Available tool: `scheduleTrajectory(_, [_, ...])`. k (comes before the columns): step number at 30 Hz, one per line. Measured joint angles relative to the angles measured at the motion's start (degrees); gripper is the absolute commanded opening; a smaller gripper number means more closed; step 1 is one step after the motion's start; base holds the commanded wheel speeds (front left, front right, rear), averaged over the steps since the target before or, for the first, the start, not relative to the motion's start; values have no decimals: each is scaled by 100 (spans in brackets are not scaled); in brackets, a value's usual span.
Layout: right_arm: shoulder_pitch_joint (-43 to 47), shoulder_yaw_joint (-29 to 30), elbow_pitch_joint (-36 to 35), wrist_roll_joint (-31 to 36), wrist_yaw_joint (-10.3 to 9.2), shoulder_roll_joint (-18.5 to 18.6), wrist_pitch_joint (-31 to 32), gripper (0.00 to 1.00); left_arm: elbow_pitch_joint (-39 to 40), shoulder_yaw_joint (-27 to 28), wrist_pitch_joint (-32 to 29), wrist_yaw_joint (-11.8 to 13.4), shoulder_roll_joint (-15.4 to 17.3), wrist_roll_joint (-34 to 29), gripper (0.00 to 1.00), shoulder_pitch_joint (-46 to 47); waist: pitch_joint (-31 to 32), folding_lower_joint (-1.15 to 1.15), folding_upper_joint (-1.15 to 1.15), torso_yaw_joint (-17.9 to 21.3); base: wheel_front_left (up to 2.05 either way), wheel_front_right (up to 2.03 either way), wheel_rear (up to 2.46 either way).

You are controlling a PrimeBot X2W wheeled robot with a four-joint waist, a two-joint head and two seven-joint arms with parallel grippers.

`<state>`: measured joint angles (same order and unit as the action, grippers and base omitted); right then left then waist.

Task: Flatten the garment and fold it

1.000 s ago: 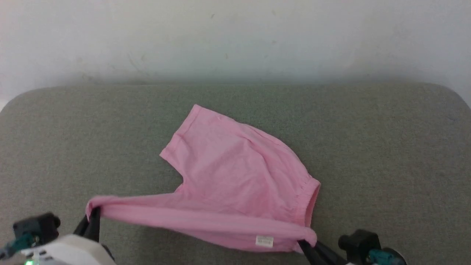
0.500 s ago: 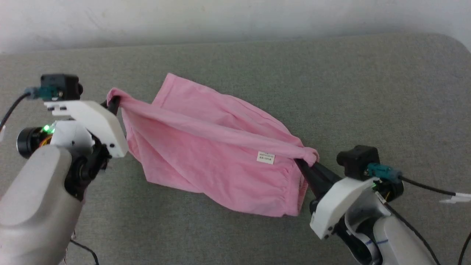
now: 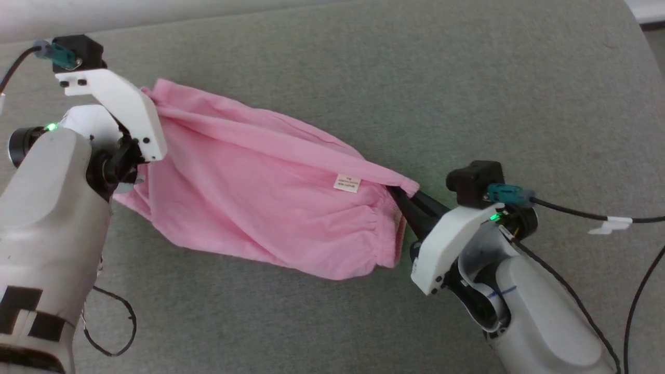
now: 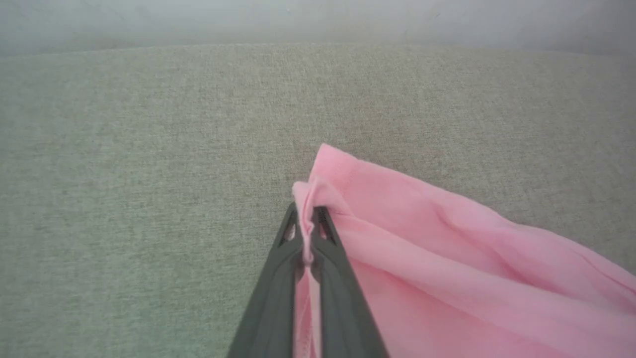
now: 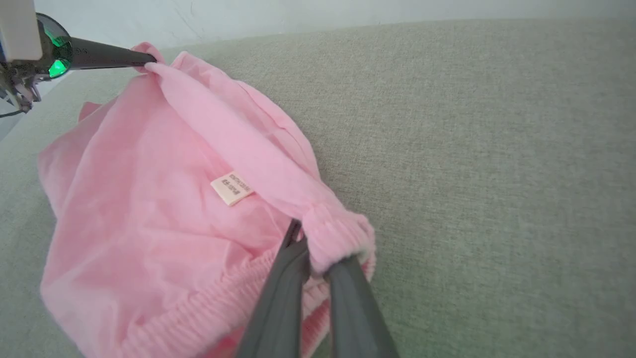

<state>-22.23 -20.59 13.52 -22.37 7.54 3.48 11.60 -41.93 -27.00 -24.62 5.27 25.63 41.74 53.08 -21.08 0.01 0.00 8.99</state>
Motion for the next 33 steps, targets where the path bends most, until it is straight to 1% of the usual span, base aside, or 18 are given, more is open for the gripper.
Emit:
scheduleTrajectory(1, [-48,-42,71,-10,0,-5,-34,13,-158,-9,-1,-35,-29,1,0,46,-40,0,0,46,0,0,0])
scheduleTrajectory(2, [-91,-91,143,-20,0,-8,-73,31,-300,-5,1,-86,-60,14,10,76,-75,0,0,87,0,0,0])
scheduleTrajectory(3, [-121,-138,202,-41,0,-9,-124,72,-423,0,18,-130,-93,41,47,105,-106,0,0,125,0,0,0])
scheduleTrajectory(4, [-140,-179,253,-43,0,-11,-177,100,-513,15,66,-170,-114,64,100,148,-131,0,0,156,0,0,0])
scheduleTrajectory(9, [-137,-361,375,-5,0,31,-583,100,-842,85,458,-437,-296,190,100,227,-108,-1,0,182,0,0,0])
scheduleTrajectory(10, [-137,-361,375,-5,0,31,-583,100,-842,85,458,-437,-296,190,100,227,-108,-1,0,182,0,0,0])
scheduleTrajectory(12, [-56,-341,327,146,0,93,-871,100,-911,127,699,-530,-367,244,100,179,-50,-1,0,152,0,0,0])
scheduleTrajectory(17, [420,-67,-60,461,0,199,-1501,100,-888,218,1330,-653,-435,334,100,-177,178,-1,0,-13,0,0,0])
scheduleTrajectory(21, [888,201,-500,675,0,183,-1693,100,-668,307,1626,-682,-343,402,100,-556,451,-2,0,-179,0,0,0])
scheduleTrajectory(24, [1246,424,-835,827,0,153,-1695,100,-377,347,1634,-684,-160,438,100,-862,671,-2,0,-284,0,0,0])
scheduleTrajectory(26, [1494,558,-1073,907,0,120,-1652,100,-118,355,1537,-679,-7,477,100,-1078,818,-2,0,-346,0,0,0])
scheduleTrajectory(31, [2063,798,-1662,1079,0,48,-1437,100,704,303,847,-661,435,555,100,-1549,1154,-3,0,-462,0,0,0])
scheduleTrajectory(33, [2223,861,-1876,1155,0,26,-1325,100,1032,270,506,-593,587,599,100,-1675,1252,-3,0,-483,0,0,0])
